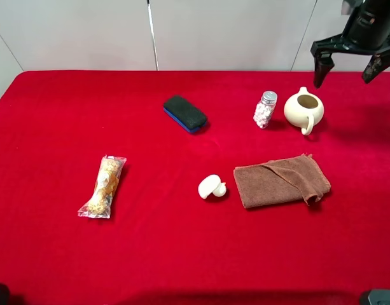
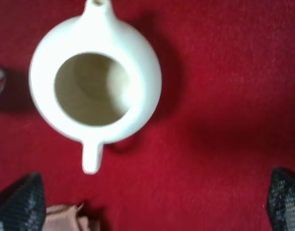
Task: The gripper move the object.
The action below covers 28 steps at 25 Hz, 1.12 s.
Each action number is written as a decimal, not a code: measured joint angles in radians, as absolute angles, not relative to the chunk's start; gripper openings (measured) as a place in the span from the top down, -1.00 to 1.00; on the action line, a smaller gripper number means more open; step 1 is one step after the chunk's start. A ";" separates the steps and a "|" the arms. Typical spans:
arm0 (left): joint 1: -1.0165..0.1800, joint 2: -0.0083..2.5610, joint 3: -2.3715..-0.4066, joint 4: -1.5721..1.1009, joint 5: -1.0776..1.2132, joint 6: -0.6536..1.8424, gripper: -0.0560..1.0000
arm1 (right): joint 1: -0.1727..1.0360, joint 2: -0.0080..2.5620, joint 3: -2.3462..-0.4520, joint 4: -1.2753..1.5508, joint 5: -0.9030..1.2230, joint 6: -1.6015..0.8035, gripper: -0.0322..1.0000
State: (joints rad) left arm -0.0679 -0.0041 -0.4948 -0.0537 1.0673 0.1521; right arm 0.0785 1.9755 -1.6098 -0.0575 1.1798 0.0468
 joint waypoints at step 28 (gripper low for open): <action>-0.068 -0.004 -0.495 -0.054 1.067 0.152 -0.82 | 0.078 1.422 -1.306 0.051 1.218 0.039 -0.40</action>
